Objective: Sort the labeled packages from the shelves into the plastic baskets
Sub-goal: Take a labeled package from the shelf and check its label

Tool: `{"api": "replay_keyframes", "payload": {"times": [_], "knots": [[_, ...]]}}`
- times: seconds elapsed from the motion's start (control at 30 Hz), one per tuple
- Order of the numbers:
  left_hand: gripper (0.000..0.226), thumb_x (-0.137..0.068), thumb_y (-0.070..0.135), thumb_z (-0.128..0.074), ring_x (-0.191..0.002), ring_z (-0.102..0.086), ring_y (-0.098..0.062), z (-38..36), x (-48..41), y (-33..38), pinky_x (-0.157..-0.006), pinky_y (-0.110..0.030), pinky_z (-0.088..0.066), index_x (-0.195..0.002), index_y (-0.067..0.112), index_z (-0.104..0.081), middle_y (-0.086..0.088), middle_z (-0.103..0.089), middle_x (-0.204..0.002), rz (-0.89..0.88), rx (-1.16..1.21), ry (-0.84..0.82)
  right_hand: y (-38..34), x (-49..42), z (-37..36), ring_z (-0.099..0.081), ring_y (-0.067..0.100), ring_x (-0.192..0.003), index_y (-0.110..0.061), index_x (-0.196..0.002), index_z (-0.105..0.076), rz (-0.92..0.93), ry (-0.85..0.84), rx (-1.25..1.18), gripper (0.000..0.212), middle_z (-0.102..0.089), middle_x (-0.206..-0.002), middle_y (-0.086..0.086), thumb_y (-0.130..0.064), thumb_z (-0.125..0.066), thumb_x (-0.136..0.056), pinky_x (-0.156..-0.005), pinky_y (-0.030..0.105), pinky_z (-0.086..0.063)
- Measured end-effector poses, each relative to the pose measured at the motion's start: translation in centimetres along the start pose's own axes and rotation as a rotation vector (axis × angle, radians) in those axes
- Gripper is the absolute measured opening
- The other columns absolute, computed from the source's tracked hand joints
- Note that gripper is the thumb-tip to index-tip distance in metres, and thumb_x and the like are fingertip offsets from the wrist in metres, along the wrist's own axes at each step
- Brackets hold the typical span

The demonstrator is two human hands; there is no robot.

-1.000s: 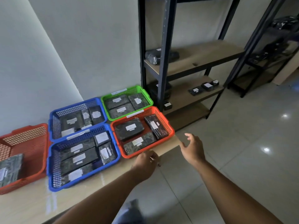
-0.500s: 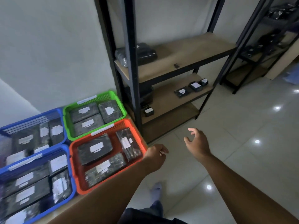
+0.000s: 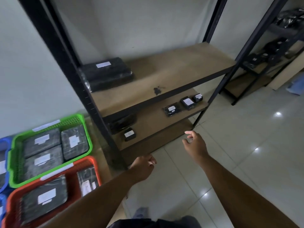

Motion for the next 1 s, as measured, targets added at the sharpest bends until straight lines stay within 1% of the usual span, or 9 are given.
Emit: {"api": "replay_keyframes", "payload": {"times": [0.17, 0.43, 0.53, 0.57, 0.6, 0.67, 0.83, 0.93, 1.0], "knots": [[0.027, -0.088, 0.021, -0.057, -0.085, -0.074, -0.016, -2.5, -5.4, 0.5, -0.076, -0.037, -0.062, -0.089, 0.042, -0.073, 0.01, -0.075, -0.094, 0.135, 0.069, 0.055, 3.2, -8.0, 1.6, -0.069, 0.024, -0.1, -0.022, -0.126, -0.067, -0.051, -0.097, -0.076, 0.032, -0.071, -0.104, 0.003, -0.019, -0.071, -0.094, -0.091, 0.035, -0.053], [0.027, -0.093, 0.012, -0.06, -0.078, -0.067, -0.01, -9.8, -11.8, 5.3, -0.059, -0.021, -0.049, -0.089, 0.035, -0.072, 0.012, -0.071, -0.093, 0.361, 0.066, 0.213, 9.4, -20.2, 3.0, -0.068, 0.019, -0.092, -0.026, -0.125, -0.066, -0.061, -0.266, -0.1, 0.032, -0.068, -0.092, -0.007, -0.023, -0.069, -0.094, -0.086, 0.032, -0.053], [0.026, -0.095, 0.012, -0.063, -0.094, -0.067, -0.009, -12.4, -13.4, 7.4, -0.077, -0.023, -0.053, -0.097, 0.038, -0.069, 0.01, -0.07, -0.106, 0.337, -0.006, 0.205, 11.0, -23.9, 2.7, -0.066, 0.015, -0.083, -0.024, -0.125, -0.067, -0.072, -0.284, -0.124, 0.033, -0.066, -0.086, -0.01, -0.021, -0.069, -0.093, -0.083, 0.028, -0.054], [0.026, -0.096, 0.013, -0.064, -0.098, -0.066, -0.009, -12.9, -14.0, 7.9, -0.081, -0.024, -0.052, -0.101, 0.038, -0.069, 0.01, -0.069, -0.11, 0.32, -0.03, 0.207, 11.5, -25.1, 2.5, -0.065, 0.012, -0.079, -0.023, -0.126, -0.067, -0.077, -0.29, -0.136, 0.033, -0.067, -0.085, -0.01, -0.021, -0.069, -0.093, -0.076, 0.019, -0.053], [0.026, -0.097, 0.014, -0.065, -0.101, -0.064, -0.008, -13.3, -14.8, 8.3, -0.084, -0.023, -0.051, -0.105, 0.038, -0.068, 0.01, -0.068, -0.113, 0.315, -0.048, 0.212, 11.9, -26.4, 2.1, -0.064, 0.009, -0.078, -0.022, -0.127, -0.067, -0.083, -0.294, -0.15, 0.033, -0.068, -0.088, -0.009, -0.021, -0.07, -0.094, -0.067, 0.01, -0.048], [0.026, -0.098, 0.016, -0.066, -0.107, -0.062, -0.007, -13.6, -16.8, 8.4, -0.089, -0.025, -0.052, -0.109, 0.039, -0.067, 0.011, -0.064, -0.118, 0.319, -0.072, 0.237, 12.6, -28.7, 1.1, -0.067, 0.011, -0.084, -0.021, -0.13, -0.066, -0.1, -0.309, -0.159, 0.036, -0.072, -0.101, -0.005, -0.026, -0.072, -0.095, -0.06, 0.008, -0.04], [0.026, -0.099, 0.027, -0.064, -0.128, -0.051, -0.017, -12.1, -24.7, 6.4, -0.104, -0.039, -0.05, -0.124, 0.029, -0.067, 0.003, -0.057, -0.136, 0.285, -0.186, 0.351, 14.0, -34.5, -3.9, -0.069, 0.019, -0.109, -0.023, -0.142, -0.059, -0.098, -0.346, -0.155, 0.047, -0.068, -0.135, -0.001, -0.035, -0.072, -0.099, -0.07, 0.022, -0.048], [0.061, -0.092, 0.053, -0.045, -0.133, -0.05, -0.033, -10.7, -30.8, 3.8, -0.107, -0.051, -0.049, -0.14, 0.02, -0.061, -0.008, -0.054, -0.142, 0.314, -0.29, 0.398, 14.7, -37.6, -7.7, -0.068, 0.019, -0.118, -0.022, -0.148, -0.056, -0.077, -0.316, -0.17, 0.057, -0.067, -0.138, 0.001, -0.039, -0.074, -0.097, -0.093, 0.03, -0.055], [0.061, -0.091, 0.05, -0.055, -0.133, -0.047, -0.033, -10.1, -34.4, 2.6, -0.109, -0.052, -0.046, -0.144, 0.019, -0.055, -0.008, -0.051, -0.144, 0.27, -0.31, 0.45, 15.3, -39.4, -10.2, -0.065, 0.019, -0.126, -0.022, -0.152, -0.053, -0.038, -0.279, -0.127, 0.062, -0.066, -0.141, 0.001, -0.045, -0.072, -0.097, -0.102, 0.031, -0.051]]}}
Point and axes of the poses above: each hand's wrist, its own x-axis away from the middle knuckle, its own z-axis out of the back of the hand, y = z × x, the point moved 3 cm from there along -x, towards the middle knuckle
